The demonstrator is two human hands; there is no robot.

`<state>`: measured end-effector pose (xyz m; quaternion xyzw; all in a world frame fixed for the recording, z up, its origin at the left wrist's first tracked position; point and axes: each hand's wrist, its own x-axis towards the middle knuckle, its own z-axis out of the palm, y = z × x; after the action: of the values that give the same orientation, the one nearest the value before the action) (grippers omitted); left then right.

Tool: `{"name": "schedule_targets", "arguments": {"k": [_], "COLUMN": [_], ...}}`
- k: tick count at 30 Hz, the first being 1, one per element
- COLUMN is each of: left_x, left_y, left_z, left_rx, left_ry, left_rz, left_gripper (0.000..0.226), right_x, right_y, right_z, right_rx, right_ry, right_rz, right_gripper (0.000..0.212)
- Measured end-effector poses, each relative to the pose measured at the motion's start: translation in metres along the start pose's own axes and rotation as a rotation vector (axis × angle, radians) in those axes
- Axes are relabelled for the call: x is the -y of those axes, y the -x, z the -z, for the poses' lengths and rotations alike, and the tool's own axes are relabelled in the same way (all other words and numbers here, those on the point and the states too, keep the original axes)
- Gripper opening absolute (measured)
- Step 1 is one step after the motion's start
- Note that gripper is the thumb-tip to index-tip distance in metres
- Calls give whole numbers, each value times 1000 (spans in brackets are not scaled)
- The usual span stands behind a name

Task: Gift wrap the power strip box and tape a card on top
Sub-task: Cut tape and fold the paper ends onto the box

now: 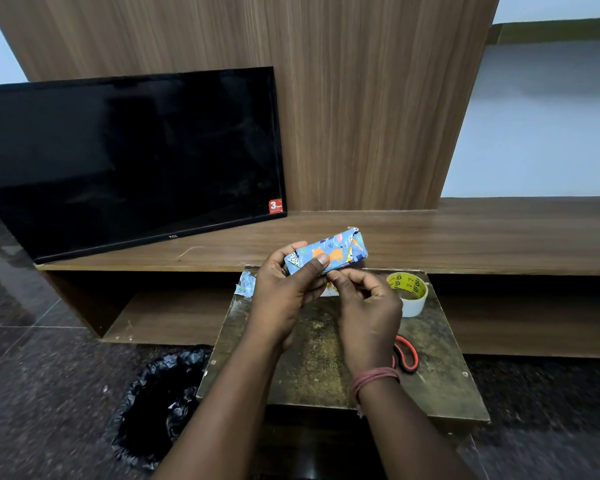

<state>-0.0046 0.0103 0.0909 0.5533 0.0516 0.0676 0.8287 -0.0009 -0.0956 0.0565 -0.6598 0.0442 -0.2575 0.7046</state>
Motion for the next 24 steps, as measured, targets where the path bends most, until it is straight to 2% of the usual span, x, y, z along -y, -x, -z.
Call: {"name": "schedule_targets", "arguments": {"k": [3,6,11,13,17,21,24], "left_x": [-4,-7,-8,-8,-6,-4,0], "left_y": [1,2,4,5,7,7,5], "left_z": [3,4,5,4,1,-3,-2], "left_rx": [25,54,37,25,3,-30,-55], "left_ry": [-17,-40,-29,-7,43,45,17], "left_rz": [4,11,7,0,-10,-23,6], "left_gripper": [43,41,39,34,29,58,65], "right_x": [1,3,1,-3,-3,0,-1], "right_y": [-11,-16,-11,-8,-9,-9,-10], "right_z": [5,12,5,2,5,7,12], "right_rx": [44,116,68,72,125,189,184], "right_ry": [-26,68,294,330,277,215,101], "right_rz": [-154,-53,194,199,89,-91,-284], "right_gripper": [26,22,34,32,22,28,21]}}
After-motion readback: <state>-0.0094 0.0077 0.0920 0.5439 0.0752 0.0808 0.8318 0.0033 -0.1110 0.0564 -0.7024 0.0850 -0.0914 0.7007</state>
